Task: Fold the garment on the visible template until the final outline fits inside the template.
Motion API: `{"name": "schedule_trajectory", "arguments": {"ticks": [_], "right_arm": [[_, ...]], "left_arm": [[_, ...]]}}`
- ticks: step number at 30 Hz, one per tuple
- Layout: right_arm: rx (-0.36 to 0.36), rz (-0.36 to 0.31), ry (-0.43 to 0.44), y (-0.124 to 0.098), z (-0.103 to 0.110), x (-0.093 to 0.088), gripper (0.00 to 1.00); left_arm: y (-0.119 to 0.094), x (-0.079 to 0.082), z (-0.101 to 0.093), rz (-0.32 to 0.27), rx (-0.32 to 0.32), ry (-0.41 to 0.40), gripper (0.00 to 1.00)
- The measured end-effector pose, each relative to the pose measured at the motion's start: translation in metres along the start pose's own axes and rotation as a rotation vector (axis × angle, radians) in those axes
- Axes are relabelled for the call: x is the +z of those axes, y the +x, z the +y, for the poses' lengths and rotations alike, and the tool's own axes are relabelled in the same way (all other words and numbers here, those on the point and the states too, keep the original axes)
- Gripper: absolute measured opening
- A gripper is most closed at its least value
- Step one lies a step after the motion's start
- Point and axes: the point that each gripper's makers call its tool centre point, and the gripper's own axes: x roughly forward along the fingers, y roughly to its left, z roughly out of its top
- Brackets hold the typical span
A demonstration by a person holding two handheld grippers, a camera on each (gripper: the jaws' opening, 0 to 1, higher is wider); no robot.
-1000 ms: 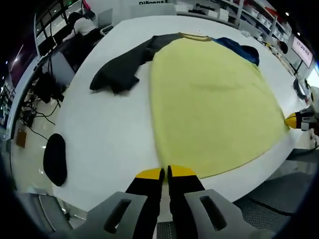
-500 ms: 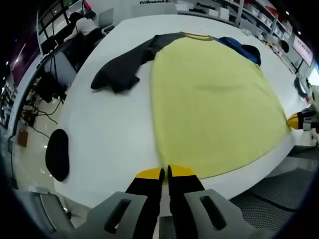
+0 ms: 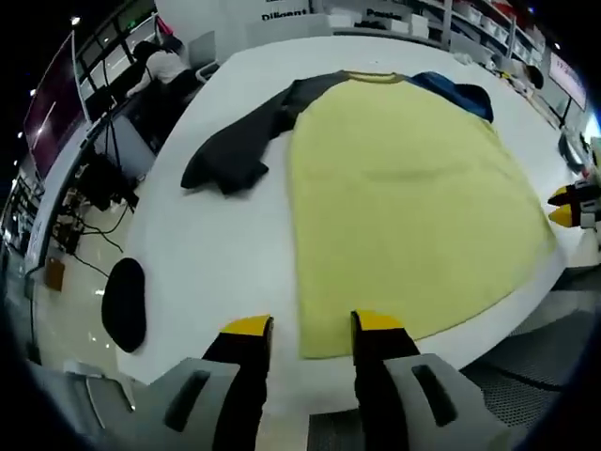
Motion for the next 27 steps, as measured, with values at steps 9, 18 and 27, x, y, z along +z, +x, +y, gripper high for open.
{"name": "schedule_trajectory", "arguments": {"ticks": [9, 18, 27], "right_arm": [[-0.052, -0.218, -0.031, -0.015, -0.072, 0.092, 0.42], [-0.039, -0.278, -0.031, 0.009, -0.124, 0.153, 0.42], [-0.023, -0.196, -0.101, 0.068, -0.159, 0.184, 0.32]], "left_arm": [[-0.02, 0.043, -0.028, -0.238, -0.154, -0.103, 0.76], [-0.035, 0.059, -0.045, -0.292, -0.234, -0.126, 0.99], [-0.043, 0.066, -0.05, -0.288, -0.253, -0.105, 0.99]]}}
